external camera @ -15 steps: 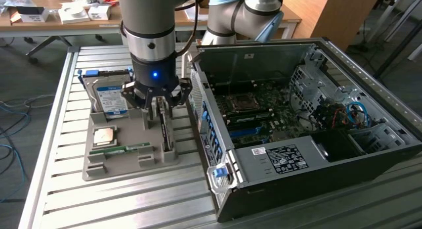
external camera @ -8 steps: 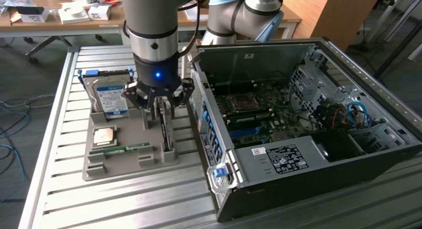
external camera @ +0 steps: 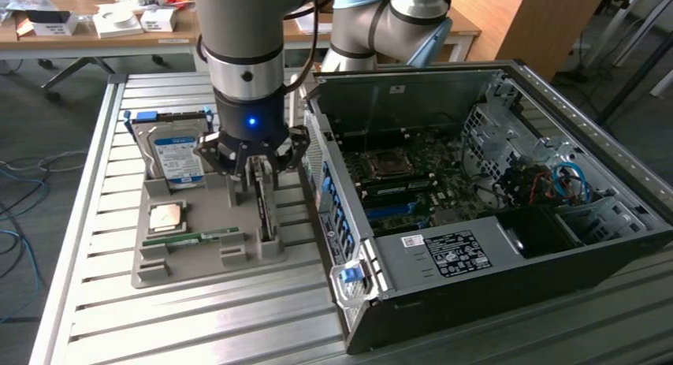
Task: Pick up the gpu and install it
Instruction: 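Pick up the gpu and move the gpu toward the slot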
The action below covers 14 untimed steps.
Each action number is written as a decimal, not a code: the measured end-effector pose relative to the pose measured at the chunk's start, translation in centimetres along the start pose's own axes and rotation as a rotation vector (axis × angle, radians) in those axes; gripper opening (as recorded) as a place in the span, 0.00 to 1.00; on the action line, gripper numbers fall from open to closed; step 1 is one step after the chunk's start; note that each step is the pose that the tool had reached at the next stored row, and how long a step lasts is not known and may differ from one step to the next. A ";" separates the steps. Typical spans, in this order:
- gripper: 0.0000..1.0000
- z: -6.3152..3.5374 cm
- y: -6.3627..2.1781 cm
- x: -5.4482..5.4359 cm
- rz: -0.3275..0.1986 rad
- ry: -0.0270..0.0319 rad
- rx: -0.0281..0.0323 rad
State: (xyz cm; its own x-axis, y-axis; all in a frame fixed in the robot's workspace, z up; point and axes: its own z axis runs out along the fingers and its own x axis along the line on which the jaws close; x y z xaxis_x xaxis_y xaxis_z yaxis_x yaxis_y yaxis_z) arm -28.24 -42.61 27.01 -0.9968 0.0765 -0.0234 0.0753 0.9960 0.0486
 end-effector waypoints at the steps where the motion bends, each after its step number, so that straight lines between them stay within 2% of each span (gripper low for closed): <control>1: 0.49 0.12 -0.01 0.0 0.000 0.0000 -0.0001; 7: 0.49 0.68 -0.03 0.0 0.000 0.0000 0.0000; 14: 0.49 0.80 -0.04 0.0 0.000 -0.0003 -0.0009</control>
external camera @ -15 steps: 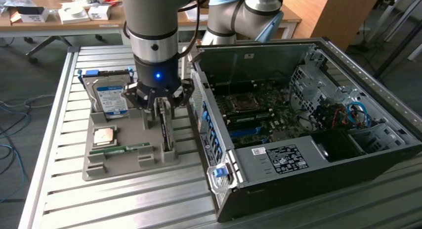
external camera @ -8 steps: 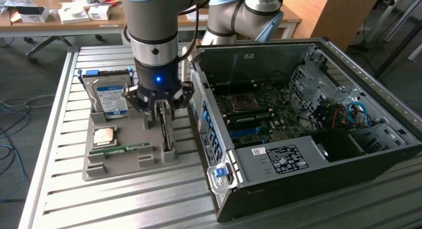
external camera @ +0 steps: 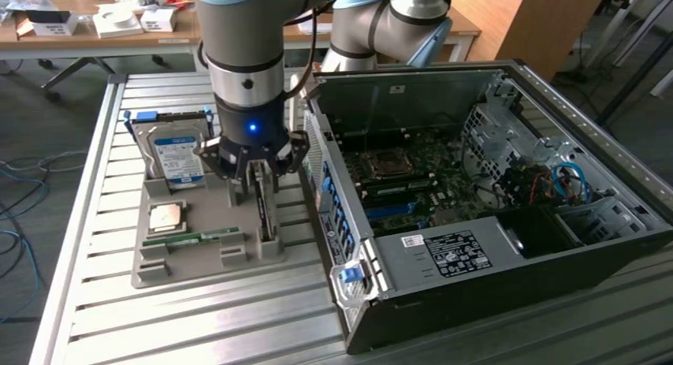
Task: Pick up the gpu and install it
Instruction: 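Pick up the gpu and move the gpu toward the slot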
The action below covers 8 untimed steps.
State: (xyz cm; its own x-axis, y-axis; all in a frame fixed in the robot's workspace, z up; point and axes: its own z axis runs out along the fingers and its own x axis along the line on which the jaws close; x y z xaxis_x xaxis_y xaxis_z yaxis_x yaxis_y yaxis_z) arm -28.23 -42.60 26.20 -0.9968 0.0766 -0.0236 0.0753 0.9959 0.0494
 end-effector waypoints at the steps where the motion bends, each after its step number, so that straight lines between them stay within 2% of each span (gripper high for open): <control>1: 0.49 0.07 0.00 0.0 0.000 0.0002 0.0000; 8: 0.49 0.81 -0.04 0.0 0.000 0.0003 -0.0004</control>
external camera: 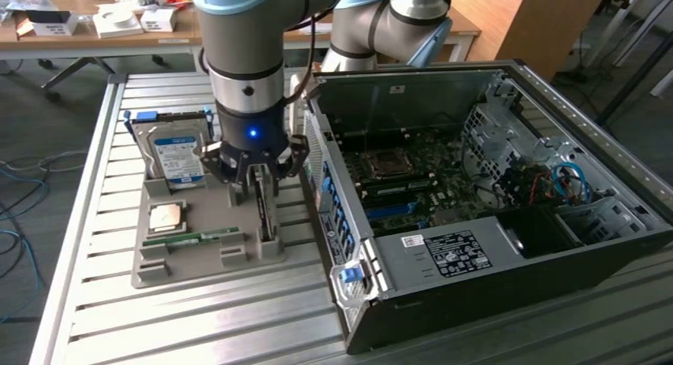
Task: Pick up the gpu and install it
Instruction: 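Pick up the gpu and move the gpu toward the slot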
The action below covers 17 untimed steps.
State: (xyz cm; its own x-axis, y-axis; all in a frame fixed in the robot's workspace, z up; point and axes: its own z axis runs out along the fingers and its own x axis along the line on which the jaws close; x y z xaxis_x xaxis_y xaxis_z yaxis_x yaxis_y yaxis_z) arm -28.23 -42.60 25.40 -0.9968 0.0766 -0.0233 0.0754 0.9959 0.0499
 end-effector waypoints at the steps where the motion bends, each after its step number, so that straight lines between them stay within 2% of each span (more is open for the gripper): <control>1: 0.49 0.11 -0.01 0.0 0.000 0.0000 0.0000; 17: 0.49 1.45 -0.08 0.0 0.000 0.0002 0.0002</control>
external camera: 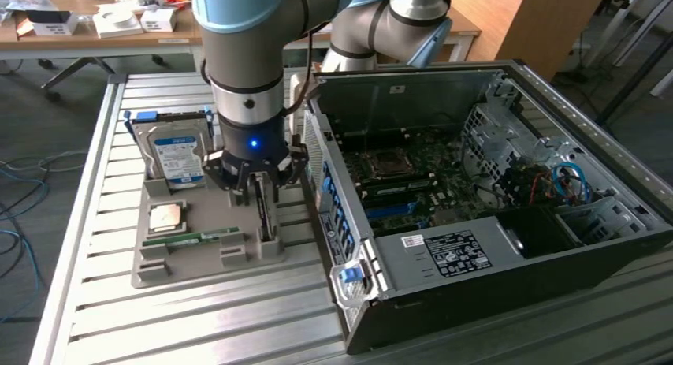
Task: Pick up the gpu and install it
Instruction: 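Pick up the gpu and move the gpu toward the slot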
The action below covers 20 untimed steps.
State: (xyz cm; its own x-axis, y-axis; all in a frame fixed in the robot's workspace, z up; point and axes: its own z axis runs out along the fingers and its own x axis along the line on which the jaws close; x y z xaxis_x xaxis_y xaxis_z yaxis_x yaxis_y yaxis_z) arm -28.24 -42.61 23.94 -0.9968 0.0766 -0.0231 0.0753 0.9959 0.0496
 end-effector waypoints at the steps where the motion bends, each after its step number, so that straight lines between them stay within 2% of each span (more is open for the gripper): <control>1: 0.49 0.00 0.00 0.0 0.000 0.0001 0.0001; 6: 0.49 0.06 0.05 0.0 0.000 -0.0005 -0.0005; 14: 0.49 0.24 0.79 0.1 0.000 0.0001 -0.0020; 16: 0.49 0.88 0.76 0.1 0.000 0.0000 -0.0026; 20: 0.49 0.94 0.75 0.1 0.000 0.0002 -0.0024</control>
State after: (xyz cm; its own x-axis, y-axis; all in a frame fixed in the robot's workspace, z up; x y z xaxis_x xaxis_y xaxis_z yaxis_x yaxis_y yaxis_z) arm -28.24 -41.81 23.04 -0.9968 0.0766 -0.0229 0.0753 0.9958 0.0521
